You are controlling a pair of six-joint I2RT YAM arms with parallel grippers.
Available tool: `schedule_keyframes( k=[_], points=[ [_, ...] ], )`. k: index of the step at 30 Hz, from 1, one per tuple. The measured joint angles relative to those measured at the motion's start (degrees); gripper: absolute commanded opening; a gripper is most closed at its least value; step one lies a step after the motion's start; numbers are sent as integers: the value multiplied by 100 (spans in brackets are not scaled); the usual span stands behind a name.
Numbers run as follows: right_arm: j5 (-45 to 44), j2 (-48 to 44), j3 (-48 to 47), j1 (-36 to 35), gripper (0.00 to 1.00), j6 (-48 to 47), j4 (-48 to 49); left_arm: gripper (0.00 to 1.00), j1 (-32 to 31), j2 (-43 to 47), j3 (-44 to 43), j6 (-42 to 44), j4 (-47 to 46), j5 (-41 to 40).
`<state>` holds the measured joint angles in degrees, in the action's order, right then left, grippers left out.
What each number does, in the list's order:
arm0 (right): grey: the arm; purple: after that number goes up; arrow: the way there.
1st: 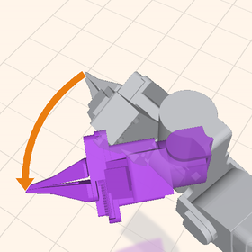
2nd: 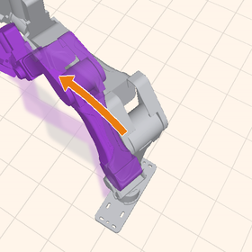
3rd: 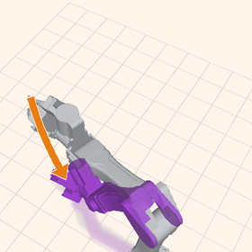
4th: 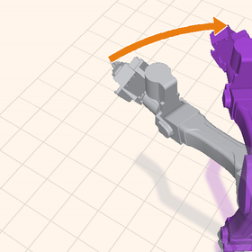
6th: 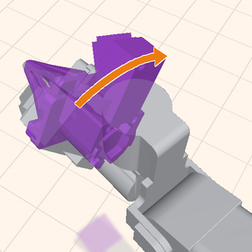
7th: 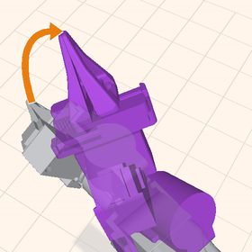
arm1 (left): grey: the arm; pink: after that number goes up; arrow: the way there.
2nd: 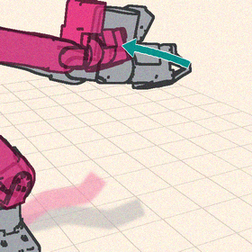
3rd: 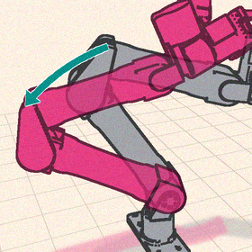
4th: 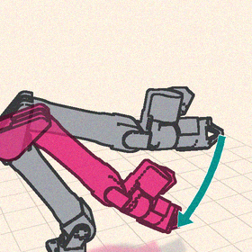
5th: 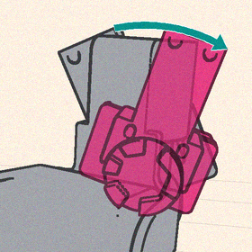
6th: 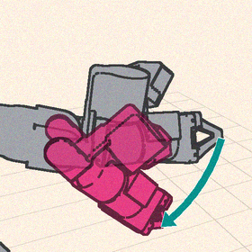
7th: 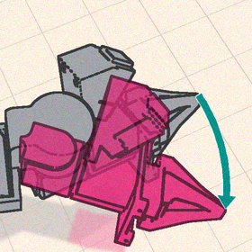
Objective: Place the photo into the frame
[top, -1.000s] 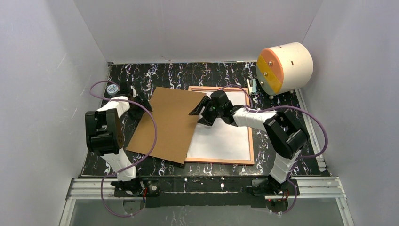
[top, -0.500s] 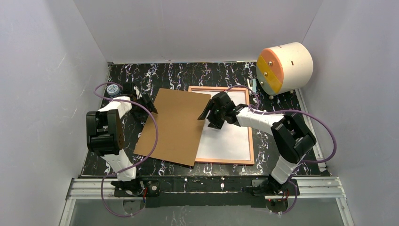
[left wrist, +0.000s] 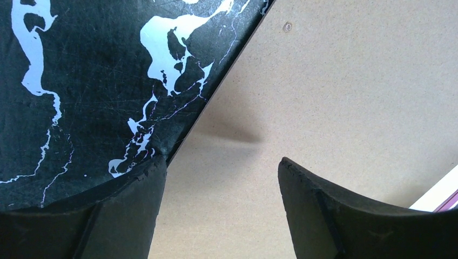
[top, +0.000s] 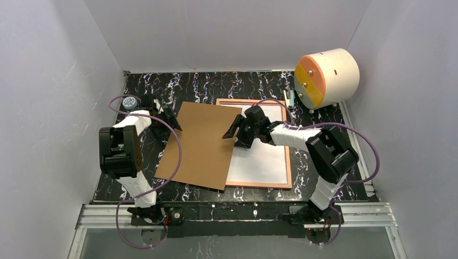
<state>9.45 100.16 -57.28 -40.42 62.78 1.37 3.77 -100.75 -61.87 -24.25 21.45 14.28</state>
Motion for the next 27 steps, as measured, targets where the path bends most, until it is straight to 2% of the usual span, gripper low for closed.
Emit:
schedule_keyframes(
  k=[6,10,12,17,25,27],
  points=[
    [483,321,68,70,73,81,476,75,0,0,0,22,0,9],
    [660,343,249,76,68,127,848,75,0,0,0,22,2,9],
    [737,339,378,94,62,149,1064,75,0,0,0,22,2,11],
    [782,173,632,129,33,144,1362,75,0,9,0,26,13,0],
    [898,-166,649,144,3,271,1764,75,-2,232,52,68,402,-116],
    [966,-271,638,133,1,341,1864,75,-33,404,52,83,629,-114]
  ],
)
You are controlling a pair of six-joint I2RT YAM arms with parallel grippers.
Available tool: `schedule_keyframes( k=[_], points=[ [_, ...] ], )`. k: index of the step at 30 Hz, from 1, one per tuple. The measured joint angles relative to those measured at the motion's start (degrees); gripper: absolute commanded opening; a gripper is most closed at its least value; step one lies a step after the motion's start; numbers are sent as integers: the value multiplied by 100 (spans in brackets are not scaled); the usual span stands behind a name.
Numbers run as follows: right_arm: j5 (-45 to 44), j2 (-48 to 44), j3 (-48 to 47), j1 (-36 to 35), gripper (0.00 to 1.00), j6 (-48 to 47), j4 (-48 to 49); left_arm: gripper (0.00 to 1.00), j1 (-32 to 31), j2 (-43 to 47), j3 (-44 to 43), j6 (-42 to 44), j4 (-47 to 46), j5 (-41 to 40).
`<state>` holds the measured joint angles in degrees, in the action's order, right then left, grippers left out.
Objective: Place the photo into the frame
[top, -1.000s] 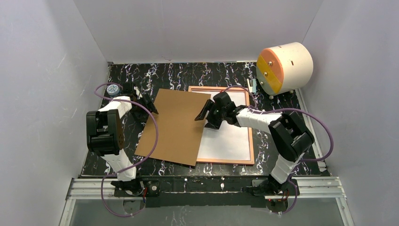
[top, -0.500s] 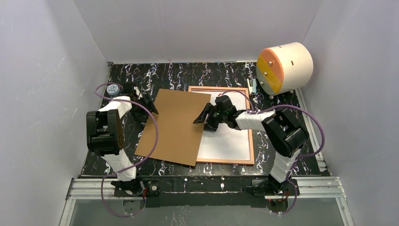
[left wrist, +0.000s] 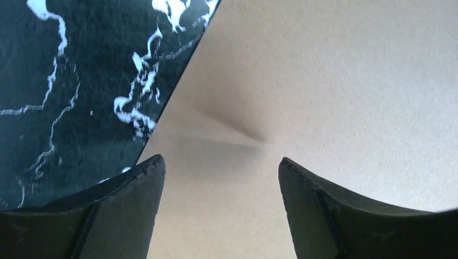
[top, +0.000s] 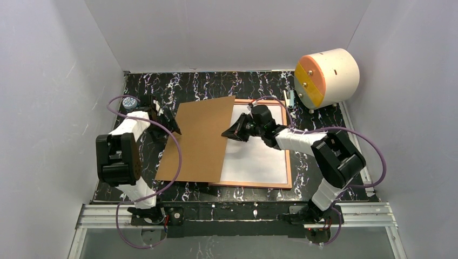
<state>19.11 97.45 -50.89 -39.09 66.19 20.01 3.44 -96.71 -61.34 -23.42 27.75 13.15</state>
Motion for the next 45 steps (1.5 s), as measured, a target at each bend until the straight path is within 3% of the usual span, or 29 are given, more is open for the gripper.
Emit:
schedule_keyframes(
  k=[6,12,19,31,35,39,45],
  points=[
    [-79,-343,-155,-31,1,26,-391,80,-562,909,-175,356,592,-468],
    [-254,-776,-326,-31,1,4,-1202,85,-1873,2330,-463,610,737,-804],
    [-761,-857,-1281,-83,1,114,-2636,90,-3318,3668,-487,717,372,-1073],
    [-1521,59,-3143,-420,1,535,-3906,91,-5442,2376,-1847,1325,1071,-2658],
    [-1668,358,-3764,-452,1,656,-4159,79,-5995,2164,-2227,1436,1362,-3554],
    [-1722,424,-3901,-448,1,780,-4297,67,-6304,1836,-2337,1296,1740,-4704],
    [-1628,428,-3901,-444,1,892,-4371,66,-6321,1720,-2092,1141,1853,-5547]
  ],
)
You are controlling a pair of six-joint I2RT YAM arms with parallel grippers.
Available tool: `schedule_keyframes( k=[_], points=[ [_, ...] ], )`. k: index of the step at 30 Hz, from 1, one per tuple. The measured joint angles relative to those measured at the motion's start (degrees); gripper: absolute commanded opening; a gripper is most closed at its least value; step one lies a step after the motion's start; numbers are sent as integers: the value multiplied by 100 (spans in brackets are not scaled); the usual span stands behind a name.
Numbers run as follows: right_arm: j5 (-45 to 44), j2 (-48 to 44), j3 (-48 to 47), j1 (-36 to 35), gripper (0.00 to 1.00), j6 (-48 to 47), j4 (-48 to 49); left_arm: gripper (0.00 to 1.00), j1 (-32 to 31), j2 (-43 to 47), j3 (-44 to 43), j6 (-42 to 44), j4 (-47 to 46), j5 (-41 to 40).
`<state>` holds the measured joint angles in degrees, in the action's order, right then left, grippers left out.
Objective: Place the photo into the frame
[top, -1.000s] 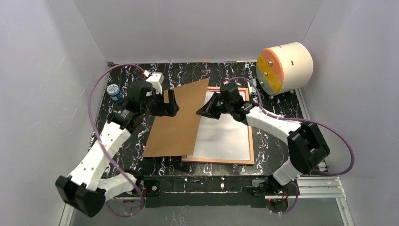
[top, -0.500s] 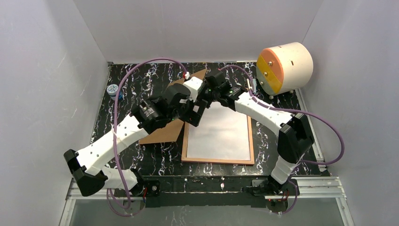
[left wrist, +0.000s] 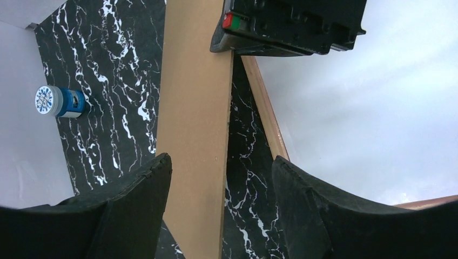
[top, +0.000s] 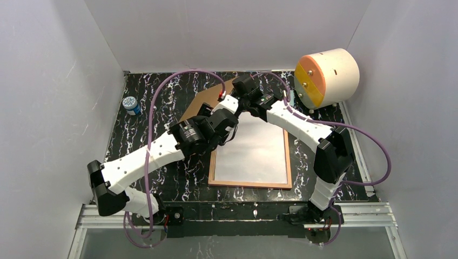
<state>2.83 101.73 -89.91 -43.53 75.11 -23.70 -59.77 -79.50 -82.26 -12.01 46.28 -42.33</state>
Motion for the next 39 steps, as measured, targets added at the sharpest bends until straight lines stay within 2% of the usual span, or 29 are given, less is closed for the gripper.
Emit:
schedule_keyframes(
  k=[3,6,8,20,27,31,35,38,39],
  points=[
    [96,0,0,0,1,68,7,64,-4,168,227,2,-136,2],
    [210,0,0,0,1,133,22,49,-4,260,433,4,-214,13],
    [269,0,0,0,1,153,24,43,-4,260,522,-33,-249,11],
    [452,0,13,0,1,254,120,32,-4,229,752,-439,-72,-295],
    [520,0,13,0,1,284,116,15,-4,223,872,-564,35,-568],
    [520,0,28,0,1,275,157,2,-7,219,874,-507,68,-636],
    [535,0,72,-7,34,251,251,0,-37,179,872,-350,140,-678],
    [616,0,87,-7,63,334,503,0,-37,170,872,-352,140,-684],
    [621,-2,96,-4,68,341,570,0,-39,170,870,-354,138,-717]
  ],
)
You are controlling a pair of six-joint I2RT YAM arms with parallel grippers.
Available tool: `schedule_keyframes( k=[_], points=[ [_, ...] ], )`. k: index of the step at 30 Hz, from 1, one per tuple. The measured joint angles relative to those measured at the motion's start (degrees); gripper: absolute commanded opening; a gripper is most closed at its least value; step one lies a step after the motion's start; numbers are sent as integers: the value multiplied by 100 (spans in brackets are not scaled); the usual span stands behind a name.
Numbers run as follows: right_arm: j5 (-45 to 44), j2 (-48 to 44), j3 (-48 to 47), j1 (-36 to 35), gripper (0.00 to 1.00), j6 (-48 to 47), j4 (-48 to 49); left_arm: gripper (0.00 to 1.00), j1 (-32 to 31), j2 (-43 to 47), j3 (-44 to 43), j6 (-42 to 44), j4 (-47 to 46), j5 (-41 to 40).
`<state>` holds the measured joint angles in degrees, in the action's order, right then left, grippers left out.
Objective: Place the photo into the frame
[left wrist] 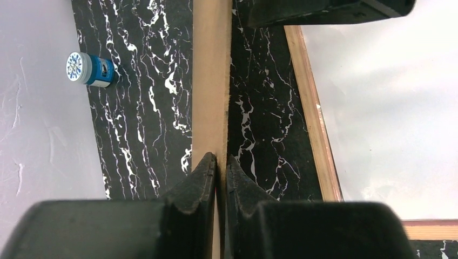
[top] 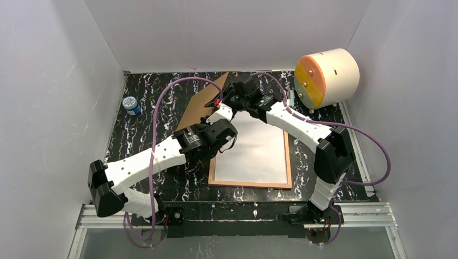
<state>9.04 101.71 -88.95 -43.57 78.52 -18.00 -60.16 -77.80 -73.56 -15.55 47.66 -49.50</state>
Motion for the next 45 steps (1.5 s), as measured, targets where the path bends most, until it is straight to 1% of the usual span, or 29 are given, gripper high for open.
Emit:
schedule_keyframes(
  k=[1,2,5,8,11,15,17,20,22,25,29,31,34,38,41,45],
  points=[
    [11,-7,31,9,74,-7,96,0,0,0,-11,0,9,-4],
    [9,-11,63,20,77,-2,149,0,0,0,-24,0,26,-11],
    [11,-52,192,105,84,-46,275,0,7,0,-107,7,87,-39],
    [11,-164,267,249,88,-76,341,0,7,0,-262,7,140,-46],
    [-2,-457,439,457,93,-109,562,0,9,0,-490,-13,221,-46],
    [-304,-1220,894,680,94,-407,844,0,118,-39,-918,-118,232,85],
    [-509,-1764,1316,708,94,-640,1095,0,234,-140,-1185,-186,249,186],
    [-741,-2728,2267,684,92,-1023,1554,0,494,-367,-1556,-275,293,396],
    [-778,-3217,2824,669,91,-1303,1816,0,767,-516,-1738,-339,289,654],
    [-734,-3818,3665,564,90,-1963,2288,0,1193,-627,-1899,-424,278,984],
    [-715,-4146,4345,-2,91,-2977,2704,0,1547,-649,-2114,-608,398,1255],
    [-879,-4177,4500,-516,91,-3515,2800,0,1681,-662,-2212,-719,476,1368],
    [-1368,-4059,4559,-1421,90,-4236,2953,0,1864,-693,-2319,-866,603,1513],
    [-2057,-3462,4559,-2430,90,-5228,3421,0,2076,-798,-2544,-1012,772,1700],
    [-2498,-2909,4559,-2909,90,-5965,3818,0,2197,-841,-2662,-1099,863,1834],
    [-3071,-2081,4564,-3375,89,-6916,4686,0,2284,-841,-2688,-1200,981,1930]
  ],
)
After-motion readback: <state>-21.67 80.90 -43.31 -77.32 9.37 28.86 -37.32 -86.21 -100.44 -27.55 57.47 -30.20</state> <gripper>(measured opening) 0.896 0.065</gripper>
